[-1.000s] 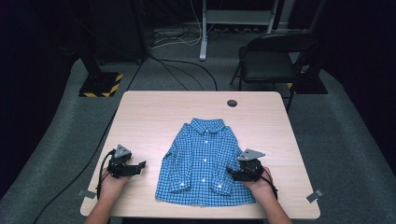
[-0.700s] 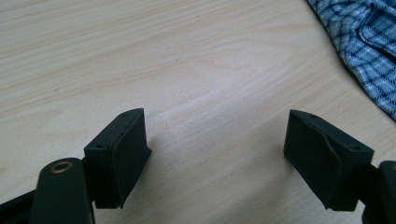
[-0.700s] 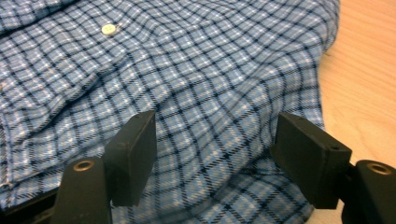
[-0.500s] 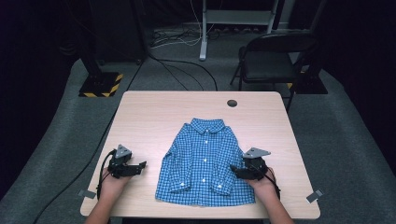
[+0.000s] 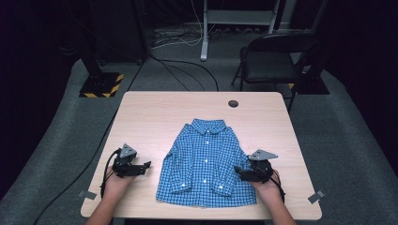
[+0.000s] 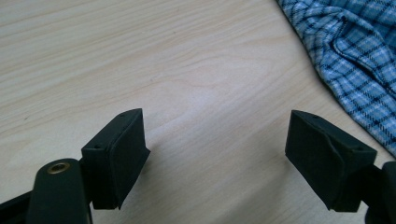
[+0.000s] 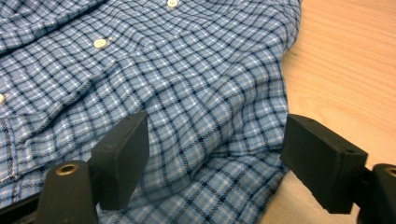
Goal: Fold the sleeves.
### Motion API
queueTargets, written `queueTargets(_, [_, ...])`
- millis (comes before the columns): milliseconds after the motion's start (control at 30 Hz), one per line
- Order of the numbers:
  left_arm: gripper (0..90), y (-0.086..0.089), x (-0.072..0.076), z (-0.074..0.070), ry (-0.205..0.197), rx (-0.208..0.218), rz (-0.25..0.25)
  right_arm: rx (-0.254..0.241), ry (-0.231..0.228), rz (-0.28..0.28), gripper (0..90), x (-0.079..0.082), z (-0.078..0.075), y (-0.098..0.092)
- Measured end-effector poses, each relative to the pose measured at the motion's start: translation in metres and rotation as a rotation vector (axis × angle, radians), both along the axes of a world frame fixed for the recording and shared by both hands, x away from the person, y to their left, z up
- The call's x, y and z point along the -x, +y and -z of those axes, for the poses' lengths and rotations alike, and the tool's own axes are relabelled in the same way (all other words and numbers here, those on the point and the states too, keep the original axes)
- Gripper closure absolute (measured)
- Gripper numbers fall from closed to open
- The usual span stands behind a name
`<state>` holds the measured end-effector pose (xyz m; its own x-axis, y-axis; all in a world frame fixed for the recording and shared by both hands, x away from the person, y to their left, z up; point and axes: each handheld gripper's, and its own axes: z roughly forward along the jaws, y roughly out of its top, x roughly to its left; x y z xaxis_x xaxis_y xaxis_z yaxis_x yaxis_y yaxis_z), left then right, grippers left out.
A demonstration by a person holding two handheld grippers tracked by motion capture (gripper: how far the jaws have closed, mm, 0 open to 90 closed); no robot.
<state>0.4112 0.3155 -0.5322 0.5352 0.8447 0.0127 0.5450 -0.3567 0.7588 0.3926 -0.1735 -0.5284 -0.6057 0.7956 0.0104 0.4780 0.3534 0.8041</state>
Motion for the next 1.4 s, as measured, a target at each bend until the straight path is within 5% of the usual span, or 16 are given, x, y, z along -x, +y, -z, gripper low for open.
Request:
queueTargets(333, [17.8,-0.011,-0.004,-0.002,0.0,0.029,0.061,0.01,0.006,0.006,18.6,0.006,0.002,-0.003])
queueTargets(1400, [19.3,-0.047,-0.009,-0.002,-0.002,0.014,0.253,0.011,0.021,0.096,17.7,0.019,0.005,-0.022])
